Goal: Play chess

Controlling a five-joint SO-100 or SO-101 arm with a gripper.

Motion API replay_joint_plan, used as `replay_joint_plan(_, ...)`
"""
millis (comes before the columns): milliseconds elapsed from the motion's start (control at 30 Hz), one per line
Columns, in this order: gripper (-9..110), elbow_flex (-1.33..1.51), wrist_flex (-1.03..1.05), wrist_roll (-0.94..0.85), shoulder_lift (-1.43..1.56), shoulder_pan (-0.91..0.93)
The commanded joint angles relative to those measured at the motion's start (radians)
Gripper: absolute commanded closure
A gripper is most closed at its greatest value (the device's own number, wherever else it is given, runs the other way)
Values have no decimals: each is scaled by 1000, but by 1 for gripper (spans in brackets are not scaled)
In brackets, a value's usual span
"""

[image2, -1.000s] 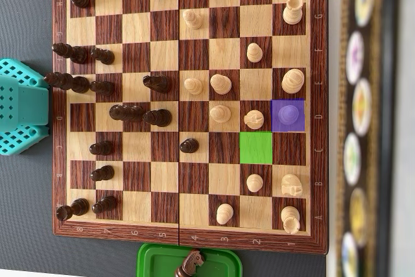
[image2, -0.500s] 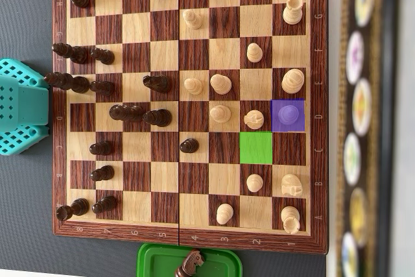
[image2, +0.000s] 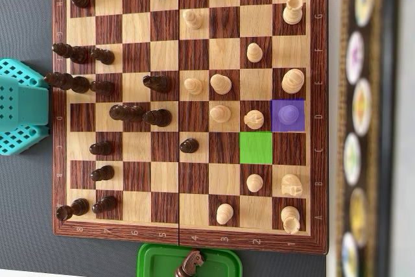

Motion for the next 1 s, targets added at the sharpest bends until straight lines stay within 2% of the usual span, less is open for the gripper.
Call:
replay_joint_plan(0,86,20,-2,8,-9,-3)
replay_joint_plan(600,86,-12,28,-5,-15,9)
replay_joint_plan(733,86,-127,262,-5,-15,9)
replay_joint_plan(967,86,-311,845,-5,-14,9)
